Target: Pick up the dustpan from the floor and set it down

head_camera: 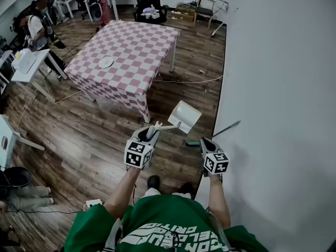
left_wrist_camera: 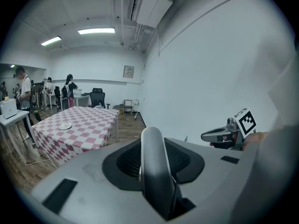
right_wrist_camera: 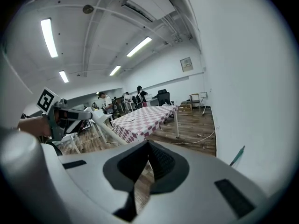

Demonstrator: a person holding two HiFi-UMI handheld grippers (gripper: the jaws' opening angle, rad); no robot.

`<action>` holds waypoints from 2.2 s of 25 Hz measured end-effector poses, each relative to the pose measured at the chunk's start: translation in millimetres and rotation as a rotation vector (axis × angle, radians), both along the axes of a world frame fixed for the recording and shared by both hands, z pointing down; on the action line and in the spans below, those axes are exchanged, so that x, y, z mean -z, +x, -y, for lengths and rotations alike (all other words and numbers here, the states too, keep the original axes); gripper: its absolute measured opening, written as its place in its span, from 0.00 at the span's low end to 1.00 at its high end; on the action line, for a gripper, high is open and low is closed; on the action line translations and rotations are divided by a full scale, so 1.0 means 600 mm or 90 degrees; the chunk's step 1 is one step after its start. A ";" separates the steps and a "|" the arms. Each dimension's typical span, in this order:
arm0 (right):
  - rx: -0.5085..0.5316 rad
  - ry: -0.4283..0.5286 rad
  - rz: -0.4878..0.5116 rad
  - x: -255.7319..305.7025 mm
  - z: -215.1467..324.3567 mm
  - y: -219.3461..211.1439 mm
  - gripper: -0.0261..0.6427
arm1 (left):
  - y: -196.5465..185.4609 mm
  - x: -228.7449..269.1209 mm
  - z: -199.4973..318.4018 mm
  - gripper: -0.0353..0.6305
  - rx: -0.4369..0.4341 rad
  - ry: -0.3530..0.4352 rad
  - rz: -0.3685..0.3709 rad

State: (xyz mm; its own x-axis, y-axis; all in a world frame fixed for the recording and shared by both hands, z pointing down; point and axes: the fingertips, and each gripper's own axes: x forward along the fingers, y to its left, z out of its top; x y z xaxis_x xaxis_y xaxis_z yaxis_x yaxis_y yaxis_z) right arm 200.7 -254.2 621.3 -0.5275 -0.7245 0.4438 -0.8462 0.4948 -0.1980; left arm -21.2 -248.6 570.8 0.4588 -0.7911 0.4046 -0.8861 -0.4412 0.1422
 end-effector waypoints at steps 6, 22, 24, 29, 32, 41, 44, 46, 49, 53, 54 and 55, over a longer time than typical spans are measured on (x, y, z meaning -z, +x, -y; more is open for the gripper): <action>0.013 0.045 0.004 0.059 0.021 -0.016 0.05 | -0.022 0.063 0.018 0.23 0.012 0.047 -0.030; 0.037 0.087 -0.013 0.102 0.037 -0.035 0.05 | -0.054 0.096 0.041 0.24 0.039 0.068 -0.040; 0.038 0.086 -0.013 0.103 0.036 -0.036 0.05 | -0.058 0.098 0.041 0.24 0.044 0.066 -0.042; 0.037 0.085 -0.013 0.104 0.038 -0.034 0.05 | -0.061 0.098 0.040 0.24 0.048 0.062 -0.041; 0.038 0.086 -0.013 0.104 0.037 -0.033 0.05 | -0.059 0.098 0.039 0.24 0.050 0.062 -0.043; 0.040 0.085 -0.016 0.101 0.037 -0.034 0.05 | -0.060 0.096 0.040 0.24 0.048 0.060 -0.048; 0.040 0.085 -0.016 0.102 0.038 -0.033 0.05 | -0.058 0.094 0.040 0.24 0.046 0.058 -0.048; 0.040 0.085 -0.016 0.099 0.039 -0.033 0.05 | -0.057 0.090 0.040 0.24 0.045 0.057 -0.049; 0.039 0.083 -0.017 0.099 0.037 -0.034 0.05 | -0.056 0.089 0.038 0.24 0.043 0.053 -0.050; 0.042 0.082 -0.022 0.102 0.031 -0.036 0.05 | -0.056 0.090 0.032 0.24 0.041 0.049 -0.051; 0.042 0.081 -0.022 0.100 0.031 -0.037 0.05 | -0.055 0.088 0.032 0.24 0.040 0.048 -0.051; 0.043 0.081 -0.022 0.098 0.031 -0.037 0.05 | -0.054 0.085 0.032 0.24 0.039 0.047 -0.050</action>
